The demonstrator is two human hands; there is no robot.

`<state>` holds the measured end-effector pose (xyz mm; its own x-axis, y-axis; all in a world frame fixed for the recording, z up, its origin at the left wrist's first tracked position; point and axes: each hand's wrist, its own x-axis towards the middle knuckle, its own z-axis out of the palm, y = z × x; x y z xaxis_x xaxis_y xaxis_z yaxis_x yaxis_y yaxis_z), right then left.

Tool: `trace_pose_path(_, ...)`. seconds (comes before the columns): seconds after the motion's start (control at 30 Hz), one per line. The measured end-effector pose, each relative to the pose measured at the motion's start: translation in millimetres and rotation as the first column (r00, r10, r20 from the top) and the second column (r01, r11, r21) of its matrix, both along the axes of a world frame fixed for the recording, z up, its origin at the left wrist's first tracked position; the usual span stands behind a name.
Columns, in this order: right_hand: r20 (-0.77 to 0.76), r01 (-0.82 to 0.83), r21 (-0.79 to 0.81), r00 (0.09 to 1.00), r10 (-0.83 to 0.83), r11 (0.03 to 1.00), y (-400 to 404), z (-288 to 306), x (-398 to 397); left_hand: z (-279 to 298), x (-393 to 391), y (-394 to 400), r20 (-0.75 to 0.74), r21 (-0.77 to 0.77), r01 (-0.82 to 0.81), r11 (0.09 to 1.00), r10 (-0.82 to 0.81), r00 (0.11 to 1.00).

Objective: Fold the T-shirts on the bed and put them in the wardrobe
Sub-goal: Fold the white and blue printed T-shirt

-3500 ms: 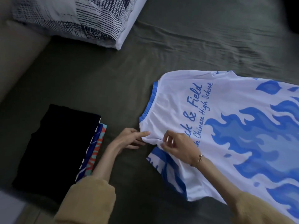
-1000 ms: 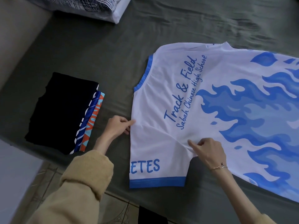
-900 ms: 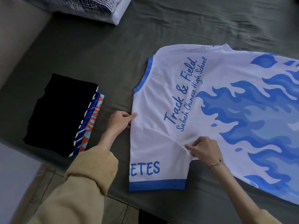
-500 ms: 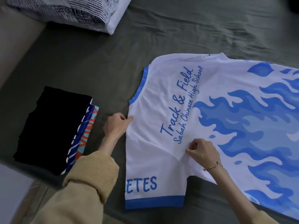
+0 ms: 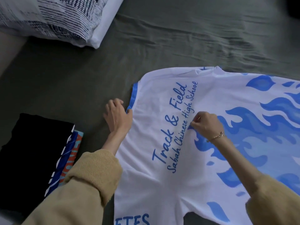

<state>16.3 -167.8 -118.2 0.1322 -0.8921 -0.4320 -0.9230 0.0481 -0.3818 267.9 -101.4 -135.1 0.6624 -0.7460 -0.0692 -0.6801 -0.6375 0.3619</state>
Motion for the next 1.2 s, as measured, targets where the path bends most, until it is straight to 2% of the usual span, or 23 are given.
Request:
trace_pose_path(0.1,0.006,0.021,-0.084,1.000,-0.021,0.996,-59,1,0,1,-2,-57,-0.021,-0.033,0.108,0.994,-0.109,0.994)
trace_pose_path(0.2,-0.028,0.028,-0.192,0.999,-0.034,0.981,-113,4,-3,5,-4,-112,-0.064,0.000,0.213,0.977,-0.213,0.975)
trace_pose_path(0.33,-0.108,0.064,-0.404,0.987,-0.117,0.913,-169,5,-13,4,-10,-172,-0.234,0.095,0.432,0.897,-0.402,0.886)
trace_pose_path(0.4,-0.055,0.111,-0.327,0.989,-0.136,0.938,-192,4,-19,3,-14,-191,-0.302,0.091,0.516,0.852,-0.470,0.829)
trace_pose_path(0.47,-0.037,0.071,-0.142,0.996,-0.077,0.987,-209,1,-21,2,-18,-203,-0.383,0.077,0.571,0.817,-0.504,0.774)
trace_pose_path(0.53,-0.046,0.029,-0.044,0.998,-0.031,0.999,-215,-3,-21,3,-20,-210,-0.469,0.113,0.616,0.780,-0.505,0.725)
trace_pose_path(0.63,-0.012,0.038,0.027,0.999,-0.037,0.999,-223,-6,-19,1,-15,-219,-0.596,0.147,0.613,0.776,-0.425,0.681)
trace_pose_path(0.73,0.000,-0.097,0.113,0.995,0.098,0.989,-230,-7,-17,2,-8,-225,-0.745,0.036,0.518,0.854,-0.323,0.583)
trace_pose_path(0.77,-0.010,-0.169,0.087,0.985,0.170,0.982,-233,-10,-16,0,-6,-227,-0.768,0.013,0.466,0.885,-0.290,0.572)
trace_pose_path(0.83,0.018,-0.193,-0.022,0.981,0.193,0.981,-239,-13,-12,-6,-4,-230,-0.764,-0.005,0.418,0.909,-0.273,0.584)
trace_pose_path(0.97,0.226,-0.101,-0.197,0.963,0.146,0.975,-244,-6,2,-15,-3,-234,-0.779,0.012,0.371,0.929,-0.224,0.586)
trace_pose_path(1.1,0.217,-0.044,-0.387,0.966,0.137,0.921,-250,-4,23,-19,1,-234,-0.818,0.002,0.270,0.963,-0.154,0.555)
trace_pose_path(1.2,0.245,-0.013,-0.450,0.960,0.138,0.893,-259,-2,38,-25,4,-235,-0.833,0.017,0.256,0.967,-0.128,0.539)
